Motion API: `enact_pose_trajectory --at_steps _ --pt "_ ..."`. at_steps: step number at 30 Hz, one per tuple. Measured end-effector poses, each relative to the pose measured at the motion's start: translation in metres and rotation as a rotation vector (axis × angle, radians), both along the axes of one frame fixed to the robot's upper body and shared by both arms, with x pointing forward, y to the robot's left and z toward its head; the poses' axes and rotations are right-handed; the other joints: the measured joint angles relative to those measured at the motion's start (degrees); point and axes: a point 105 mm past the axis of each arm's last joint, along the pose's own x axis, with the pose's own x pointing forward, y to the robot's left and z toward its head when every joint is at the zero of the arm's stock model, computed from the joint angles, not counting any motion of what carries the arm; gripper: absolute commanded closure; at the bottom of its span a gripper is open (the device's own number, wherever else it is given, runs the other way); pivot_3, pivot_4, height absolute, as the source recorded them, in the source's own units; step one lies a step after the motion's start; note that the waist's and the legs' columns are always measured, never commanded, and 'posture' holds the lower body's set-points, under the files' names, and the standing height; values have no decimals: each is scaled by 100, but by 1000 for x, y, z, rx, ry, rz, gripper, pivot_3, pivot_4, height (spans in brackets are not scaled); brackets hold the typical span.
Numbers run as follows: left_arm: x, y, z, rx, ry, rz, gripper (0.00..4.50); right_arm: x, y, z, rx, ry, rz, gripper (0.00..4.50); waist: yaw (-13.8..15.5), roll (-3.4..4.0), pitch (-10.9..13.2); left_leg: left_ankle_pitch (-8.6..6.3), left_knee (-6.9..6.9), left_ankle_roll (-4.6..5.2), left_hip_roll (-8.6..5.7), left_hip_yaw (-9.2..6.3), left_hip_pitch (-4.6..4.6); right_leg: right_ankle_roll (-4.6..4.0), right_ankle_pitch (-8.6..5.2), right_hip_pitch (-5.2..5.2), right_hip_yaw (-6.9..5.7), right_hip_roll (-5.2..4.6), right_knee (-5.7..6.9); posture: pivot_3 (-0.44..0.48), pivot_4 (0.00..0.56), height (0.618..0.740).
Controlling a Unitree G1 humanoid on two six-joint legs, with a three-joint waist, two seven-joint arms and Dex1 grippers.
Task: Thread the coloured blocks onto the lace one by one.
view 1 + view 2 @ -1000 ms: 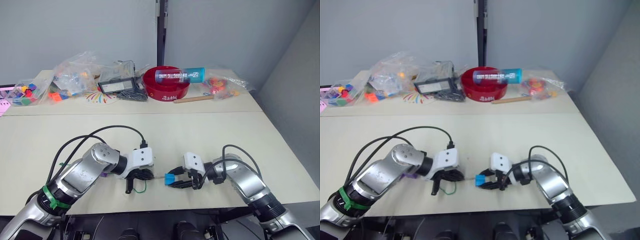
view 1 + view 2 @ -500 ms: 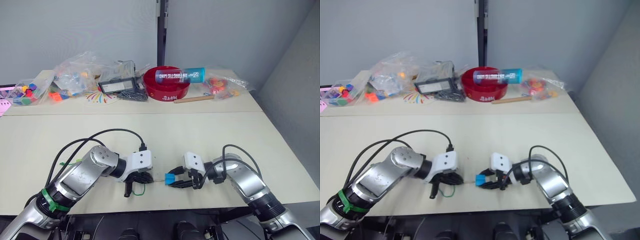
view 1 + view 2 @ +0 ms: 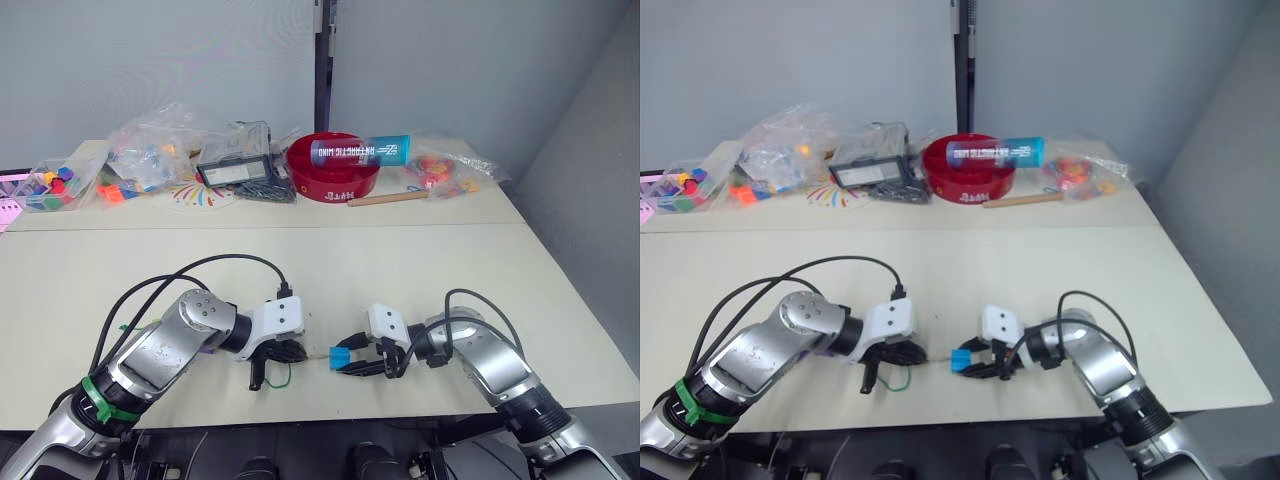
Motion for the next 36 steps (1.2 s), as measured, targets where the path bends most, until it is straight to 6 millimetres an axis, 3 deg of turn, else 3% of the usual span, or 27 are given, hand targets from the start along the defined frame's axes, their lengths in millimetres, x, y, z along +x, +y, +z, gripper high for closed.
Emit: enact_pose_trajectory --at_steps 24,36 --pt "-3 -1 10 -24 1 12 4500 2 -1 0 -5 3 -8 3167 5 0 0 0 1 0 0 2 15 0 0 12 1 0 1 0 150 731" --pt "3 -7 5 -55 16 41 4500 4 -1 1 -4 12 -30 3167 12 0 0 0 1 0 0 3 21 0 1 20 2 0 0 0 150 731"
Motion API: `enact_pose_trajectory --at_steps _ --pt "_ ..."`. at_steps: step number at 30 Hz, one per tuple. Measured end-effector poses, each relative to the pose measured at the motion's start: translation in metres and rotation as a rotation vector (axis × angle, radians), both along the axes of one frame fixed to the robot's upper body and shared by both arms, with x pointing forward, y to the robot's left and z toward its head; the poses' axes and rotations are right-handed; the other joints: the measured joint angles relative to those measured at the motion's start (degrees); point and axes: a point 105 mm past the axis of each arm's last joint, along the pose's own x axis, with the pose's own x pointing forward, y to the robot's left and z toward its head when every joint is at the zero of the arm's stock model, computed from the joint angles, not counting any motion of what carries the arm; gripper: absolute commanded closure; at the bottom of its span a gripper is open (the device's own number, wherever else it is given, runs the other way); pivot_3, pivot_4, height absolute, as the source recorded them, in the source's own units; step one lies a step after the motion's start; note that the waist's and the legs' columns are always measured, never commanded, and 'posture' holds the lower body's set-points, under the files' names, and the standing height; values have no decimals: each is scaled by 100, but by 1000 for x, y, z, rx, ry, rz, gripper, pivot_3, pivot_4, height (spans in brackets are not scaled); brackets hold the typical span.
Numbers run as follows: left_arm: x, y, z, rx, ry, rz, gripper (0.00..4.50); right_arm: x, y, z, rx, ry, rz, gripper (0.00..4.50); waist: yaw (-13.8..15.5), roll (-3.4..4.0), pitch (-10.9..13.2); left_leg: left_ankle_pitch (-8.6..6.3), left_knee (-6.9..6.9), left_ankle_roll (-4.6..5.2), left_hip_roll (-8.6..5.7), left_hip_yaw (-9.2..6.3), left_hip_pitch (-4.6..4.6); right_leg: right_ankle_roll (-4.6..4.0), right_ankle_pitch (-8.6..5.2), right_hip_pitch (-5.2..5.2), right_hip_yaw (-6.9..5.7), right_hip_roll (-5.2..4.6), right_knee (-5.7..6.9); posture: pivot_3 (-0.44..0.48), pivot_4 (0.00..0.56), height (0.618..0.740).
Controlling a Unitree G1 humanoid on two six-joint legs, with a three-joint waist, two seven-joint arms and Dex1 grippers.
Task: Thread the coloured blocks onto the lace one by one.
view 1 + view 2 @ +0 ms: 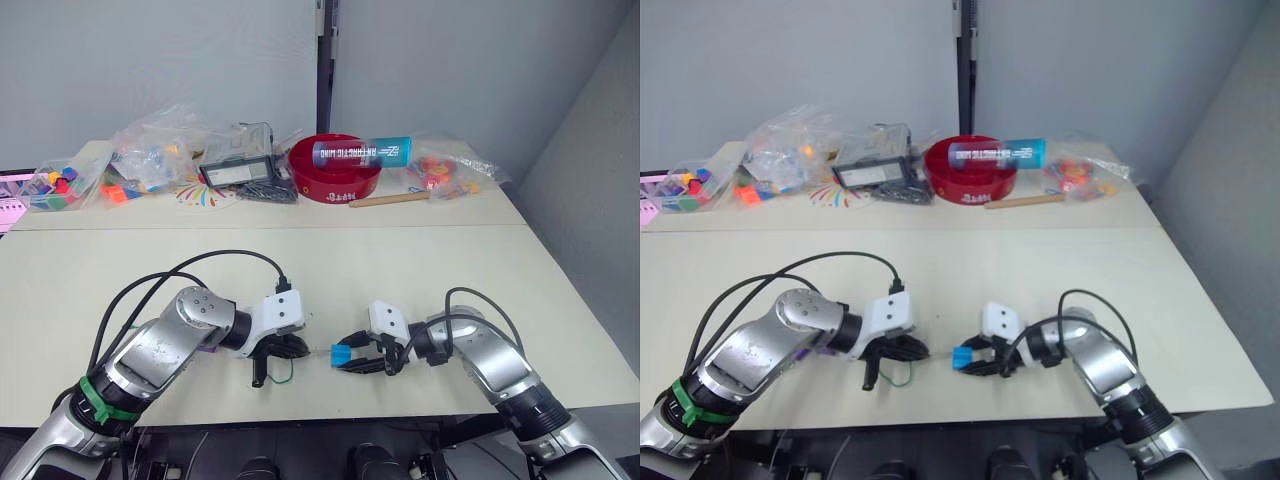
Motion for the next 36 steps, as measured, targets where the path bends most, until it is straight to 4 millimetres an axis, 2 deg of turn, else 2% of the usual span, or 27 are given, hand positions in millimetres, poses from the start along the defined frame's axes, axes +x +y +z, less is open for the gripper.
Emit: enact_pose_trajectory --at_steps 5,10,19,26,36 --pt "7 -9 -11 -35 19 19 4500 -2 4 1 11 8 -3 3167 -18 0 0 0 1 0 0 -1 -6 -1 0 -11 1 1 2 0 150 731" --pt "7 -15 -11 -51 19 8 4500 -2 5 1 12 11 -6 3167 -21 0 0 0 0 1 0 -3 -9 -1 0 -13 1 2 1 0 150 731" --pt "8 -9 -11 -31 15 9 4500 -3 5 -1 30 19 -16 3167 -18 0 0 0 0 1 0 -3 -9 -1 0 -13 1 2 1 0 150 731" --pt "3 0 -1 -27 -9 5 4500 -3 -8 -3 55 18 -58 3167 15 0 0 0 0 0 0 -1 -13 1 -1 -11 0 -1 -2 0 150 731" --pt "-9 -1 3 -34 -2 -18 4500 -1 -14 -5 68 5 -69 3167 16 0 0 0 0 0 -1 2 -6 1 -1 -5 1 -2 -2 0 150 731"
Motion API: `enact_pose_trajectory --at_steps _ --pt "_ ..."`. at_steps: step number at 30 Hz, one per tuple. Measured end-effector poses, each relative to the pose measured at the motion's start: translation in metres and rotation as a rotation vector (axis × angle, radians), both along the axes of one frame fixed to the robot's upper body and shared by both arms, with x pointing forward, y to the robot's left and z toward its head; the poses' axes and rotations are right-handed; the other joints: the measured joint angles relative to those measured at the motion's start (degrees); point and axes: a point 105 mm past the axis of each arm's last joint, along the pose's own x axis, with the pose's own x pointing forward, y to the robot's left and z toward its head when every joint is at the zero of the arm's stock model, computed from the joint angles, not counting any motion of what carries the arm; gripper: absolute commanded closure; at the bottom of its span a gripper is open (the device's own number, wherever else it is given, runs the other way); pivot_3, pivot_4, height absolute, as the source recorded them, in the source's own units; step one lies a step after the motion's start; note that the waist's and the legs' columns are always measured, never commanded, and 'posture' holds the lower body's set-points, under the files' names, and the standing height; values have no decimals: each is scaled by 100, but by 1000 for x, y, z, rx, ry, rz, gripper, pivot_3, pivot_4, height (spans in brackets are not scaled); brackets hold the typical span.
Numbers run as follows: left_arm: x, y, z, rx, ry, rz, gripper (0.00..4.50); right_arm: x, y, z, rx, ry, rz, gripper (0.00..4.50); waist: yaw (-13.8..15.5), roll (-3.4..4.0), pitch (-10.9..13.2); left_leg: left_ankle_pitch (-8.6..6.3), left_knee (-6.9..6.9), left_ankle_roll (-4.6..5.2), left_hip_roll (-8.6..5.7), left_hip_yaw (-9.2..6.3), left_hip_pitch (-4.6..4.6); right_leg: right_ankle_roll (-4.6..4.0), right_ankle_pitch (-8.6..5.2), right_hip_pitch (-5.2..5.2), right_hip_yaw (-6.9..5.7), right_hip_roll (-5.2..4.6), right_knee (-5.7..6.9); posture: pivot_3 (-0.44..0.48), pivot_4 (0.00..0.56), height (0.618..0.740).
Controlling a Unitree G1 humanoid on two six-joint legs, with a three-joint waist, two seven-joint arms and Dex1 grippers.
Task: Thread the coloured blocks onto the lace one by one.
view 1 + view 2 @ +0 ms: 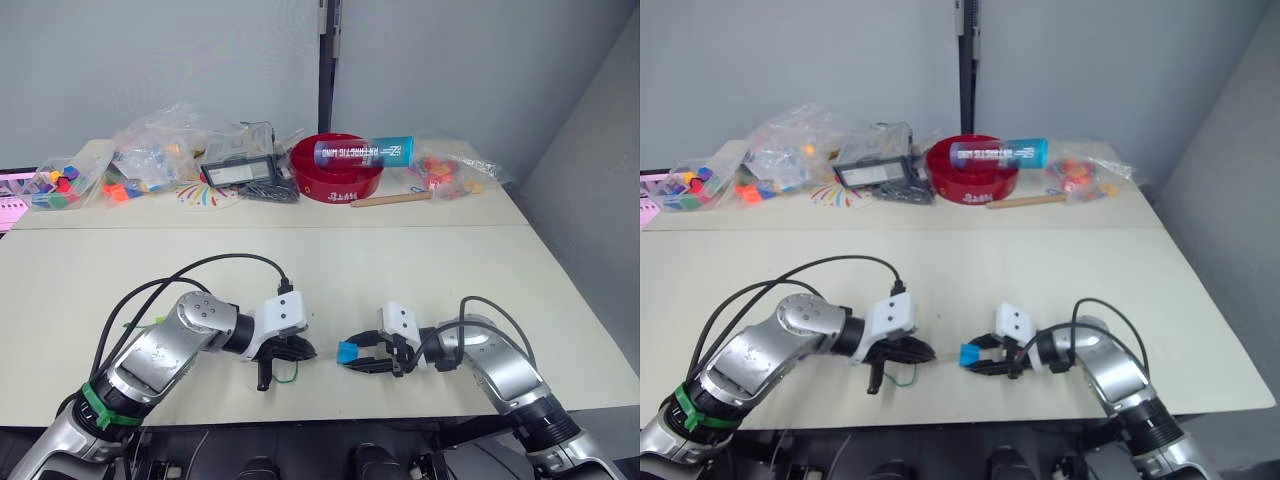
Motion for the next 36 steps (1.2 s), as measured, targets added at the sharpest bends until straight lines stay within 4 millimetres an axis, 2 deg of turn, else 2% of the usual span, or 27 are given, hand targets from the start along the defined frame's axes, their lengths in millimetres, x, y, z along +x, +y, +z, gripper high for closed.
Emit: enact_pose_trajectory --at_steps 8,36 --pt "2 4 -2 15 -12 33 4500 -2 -2 -1 6 -7 12 3167 11 0 0 0 0 0 0 -1 0 0 0 2 -1 0 -1 0 150 731" --pt "4 -11 -5 8 -7 0 4500 -5 -2 2 -26 -7 11 3167 16 0 0 0 0 0 0 -1 -2 1 -1 0 -1 0 -2 0 150 731"
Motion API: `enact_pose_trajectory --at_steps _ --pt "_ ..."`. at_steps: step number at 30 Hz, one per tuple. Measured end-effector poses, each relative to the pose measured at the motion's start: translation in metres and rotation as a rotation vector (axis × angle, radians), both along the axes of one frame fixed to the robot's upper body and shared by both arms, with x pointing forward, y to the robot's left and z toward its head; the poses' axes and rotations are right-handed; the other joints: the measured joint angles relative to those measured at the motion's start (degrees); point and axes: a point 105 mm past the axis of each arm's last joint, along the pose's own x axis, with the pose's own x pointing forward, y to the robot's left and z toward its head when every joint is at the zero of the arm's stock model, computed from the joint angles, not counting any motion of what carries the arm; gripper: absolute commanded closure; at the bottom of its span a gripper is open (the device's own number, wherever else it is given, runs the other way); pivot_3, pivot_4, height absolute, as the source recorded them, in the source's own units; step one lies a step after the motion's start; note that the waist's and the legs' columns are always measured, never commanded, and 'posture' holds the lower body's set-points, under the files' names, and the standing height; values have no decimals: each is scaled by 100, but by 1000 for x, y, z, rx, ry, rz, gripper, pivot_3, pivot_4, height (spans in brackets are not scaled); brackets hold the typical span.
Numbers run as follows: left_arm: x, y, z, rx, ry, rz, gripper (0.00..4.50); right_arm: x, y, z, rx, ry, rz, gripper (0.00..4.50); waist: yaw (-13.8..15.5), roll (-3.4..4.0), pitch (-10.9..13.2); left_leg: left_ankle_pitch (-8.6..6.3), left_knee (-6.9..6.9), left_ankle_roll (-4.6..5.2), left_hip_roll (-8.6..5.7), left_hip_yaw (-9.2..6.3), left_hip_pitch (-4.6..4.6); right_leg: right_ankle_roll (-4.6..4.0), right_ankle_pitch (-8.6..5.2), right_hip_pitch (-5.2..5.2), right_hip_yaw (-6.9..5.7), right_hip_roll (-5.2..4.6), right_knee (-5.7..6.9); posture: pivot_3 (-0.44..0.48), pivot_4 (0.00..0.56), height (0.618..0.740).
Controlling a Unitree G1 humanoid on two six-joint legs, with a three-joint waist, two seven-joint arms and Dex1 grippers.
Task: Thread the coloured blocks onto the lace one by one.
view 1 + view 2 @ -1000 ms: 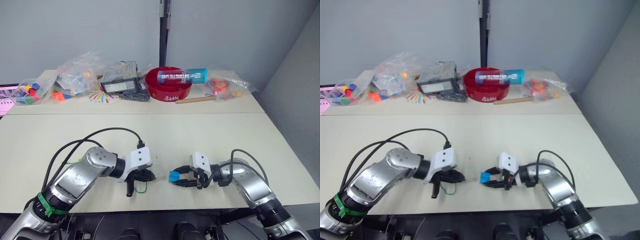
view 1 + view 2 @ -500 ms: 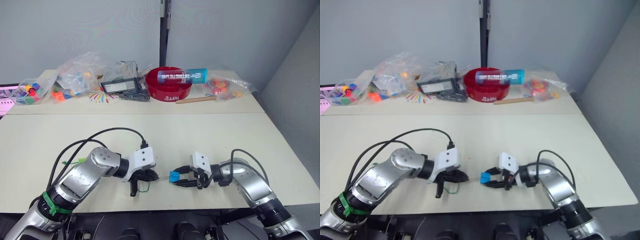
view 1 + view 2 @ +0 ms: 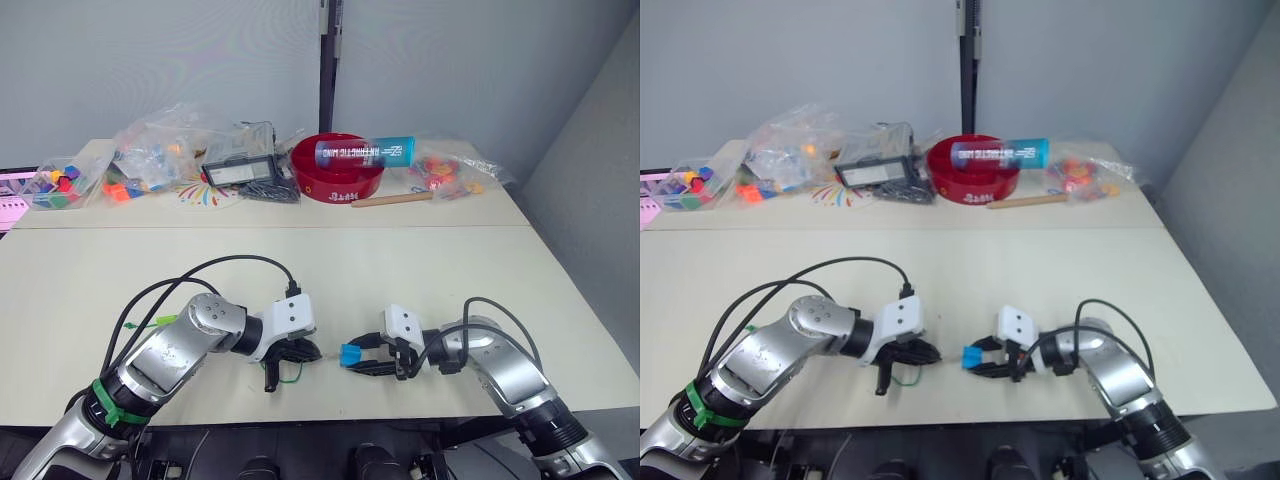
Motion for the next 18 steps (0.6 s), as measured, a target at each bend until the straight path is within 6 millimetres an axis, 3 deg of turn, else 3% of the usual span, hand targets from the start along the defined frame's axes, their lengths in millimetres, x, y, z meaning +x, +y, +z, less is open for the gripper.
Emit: enact_pose_trajectory --at_steps 18 --pt "2 -11 -1 21 -17 -24 4500 -1 -1 0 -13 8 -5 3167 4 0 0 0 0 0 -1 0 -1 0 0 0 0 0 0 0 150 731"
